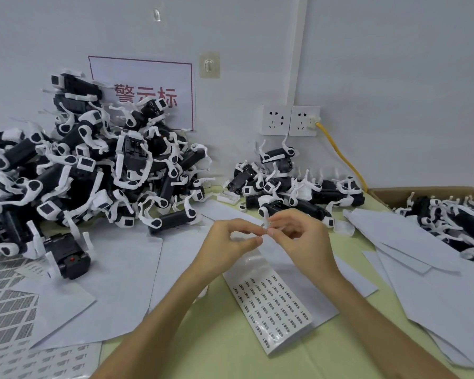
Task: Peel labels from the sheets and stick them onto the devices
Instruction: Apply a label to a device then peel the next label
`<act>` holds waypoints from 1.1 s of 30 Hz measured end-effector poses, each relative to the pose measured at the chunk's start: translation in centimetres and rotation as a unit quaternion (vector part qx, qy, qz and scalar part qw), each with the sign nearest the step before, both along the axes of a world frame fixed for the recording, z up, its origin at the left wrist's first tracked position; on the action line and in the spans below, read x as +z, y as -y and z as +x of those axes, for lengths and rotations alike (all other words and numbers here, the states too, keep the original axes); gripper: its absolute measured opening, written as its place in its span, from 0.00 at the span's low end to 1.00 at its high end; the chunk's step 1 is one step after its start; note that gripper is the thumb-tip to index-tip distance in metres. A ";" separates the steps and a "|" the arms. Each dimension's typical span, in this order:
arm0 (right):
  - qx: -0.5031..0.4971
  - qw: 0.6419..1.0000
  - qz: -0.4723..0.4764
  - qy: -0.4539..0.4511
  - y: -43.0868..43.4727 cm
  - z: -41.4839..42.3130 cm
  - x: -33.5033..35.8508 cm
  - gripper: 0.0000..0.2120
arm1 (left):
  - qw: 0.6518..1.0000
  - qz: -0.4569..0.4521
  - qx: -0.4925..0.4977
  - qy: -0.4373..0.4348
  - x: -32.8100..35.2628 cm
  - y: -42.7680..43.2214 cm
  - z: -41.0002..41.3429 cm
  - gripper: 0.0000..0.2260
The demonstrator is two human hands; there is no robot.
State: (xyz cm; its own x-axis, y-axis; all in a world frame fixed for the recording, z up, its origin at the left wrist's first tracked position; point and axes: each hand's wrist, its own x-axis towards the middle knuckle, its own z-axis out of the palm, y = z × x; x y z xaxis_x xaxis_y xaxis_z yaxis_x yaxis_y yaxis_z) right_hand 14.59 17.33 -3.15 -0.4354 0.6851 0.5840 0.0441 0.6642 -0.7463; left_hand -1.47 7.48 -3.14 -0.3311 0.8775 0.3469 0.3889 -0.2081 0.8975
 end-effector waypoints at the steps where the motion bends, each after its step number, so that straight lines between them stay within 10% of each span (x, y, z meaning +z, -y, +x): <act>1: -0.002 1.000 0.006 0.000 0.0 0.0 0.0 0.12 | 1.000 0.001 0.000 0.003 0.1 0.0 -0.1 0.06; 25: -0.032 0.998 0.033 -0.038 -0.6 0.1 0.0 0.07 | 0.997 -0.014 0.068 -0.017 -0.6 -0.4 -0.6 0.06; 33: -0.157 0.981 -0.086 0.081 -3.9 1.1 -0.8 0.38 | 0.993 -0.021 0.108 -0.032 -0.7 -0.7 -0.8 0.08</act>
State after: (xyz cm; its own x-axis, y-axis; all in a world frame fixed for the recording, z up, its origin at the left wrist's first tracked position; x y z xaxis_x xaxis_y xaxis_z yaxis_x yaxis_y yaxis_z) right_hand 15.71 21.27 -3.97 -0.2651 0.8822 0.3891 0.3522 0.4643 -0.8126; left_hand -2.25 8.13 -3.82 -0.4911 0.8032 0.3372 0.4763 -0.0764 0.8759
